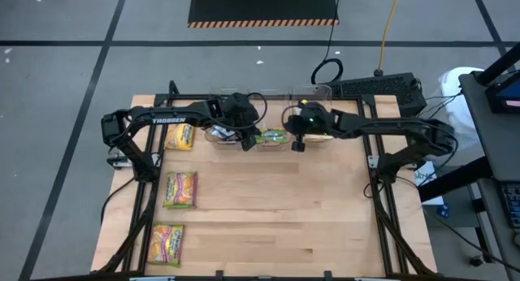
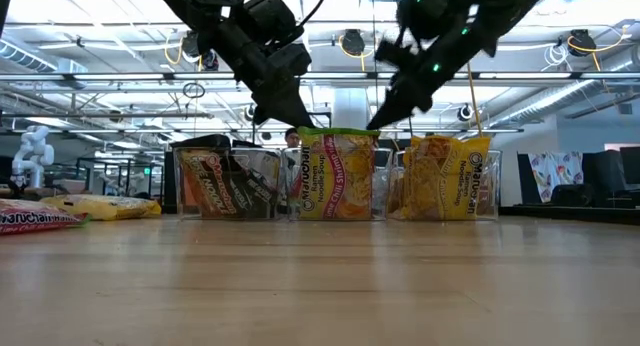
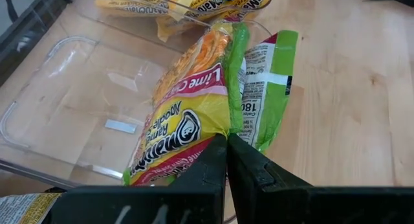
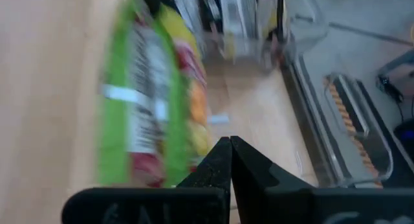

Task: Sort Maruchan noodles
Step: Put the green noodle pack into the middle transparent bin

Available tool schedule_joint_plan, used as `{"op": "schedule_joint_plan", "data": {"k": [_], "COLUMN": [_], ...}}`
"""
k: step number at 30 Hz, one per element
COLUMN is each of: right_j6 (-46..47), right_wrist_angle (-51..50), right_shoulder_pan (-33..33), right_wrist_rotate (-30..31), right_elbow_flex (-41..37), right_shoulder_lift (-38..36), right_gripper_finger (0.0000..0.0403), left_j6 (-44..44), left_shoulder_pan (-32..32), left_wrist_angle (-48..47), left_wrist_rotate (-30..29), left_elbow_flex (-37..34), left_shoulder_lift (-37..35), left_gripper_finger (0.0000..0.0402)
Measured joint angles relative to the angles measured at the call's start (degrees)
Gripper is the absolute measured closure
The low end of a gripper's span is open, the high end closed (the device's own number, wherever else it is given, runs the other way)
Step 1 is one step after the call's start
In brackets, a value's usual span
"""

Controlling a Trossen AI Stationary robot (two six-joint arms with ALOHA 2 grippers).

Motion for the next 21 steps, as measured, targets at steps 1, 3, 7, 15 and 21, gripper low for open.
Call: {"op": "schedule_joint_plan", "data": {"k": [1, 3, 7, 15, 21], "right_j6": [-0.45, -1.14, -1.89, -4.61, -4.36], "right_wrist_angle": [0.06, 0.4, 4.54, 10.53, 9.89], "right_shoulder_pan": [-0.61, -1.79, -3.61, -4.76, -4.79], "right_wrist_rotate": [0.0, -0.01, -4.19, -16.38, -17.91], "right_elbow_flex": [0.42, 0.79, 0.99, 1.05, 1.01], "right_shoulder_lift": [1.34, 3.51, 6.93, 9.8, 9.64], "right_gripper_finger": [0.0403, 0.0403, 0.0403, 0.0403, 0.0403], "left_j6": [0.0, 0.11, 0.17, 0.31, 1.89], "left_shoulder_pan": [0.0, -0.02, 0.0, 0.19, 0.48], "left_wrist_angle": [0.0, -0.02, -0.02, 0.0, 0.21], "left_wrist_rotate": [0.17, 0.26, 0.4, 0.55, -0.28], "left_elbow_flex": [-0.01, 0.0, 0.0, 0.0, 0.0], "left_shoulder_lift": [0.0, 0.0, 0.0, -0.02, -0.02], "left_gripper_finger": [0.0389, 0.0389, 0.0389, 0.0389, 0.0389]}}
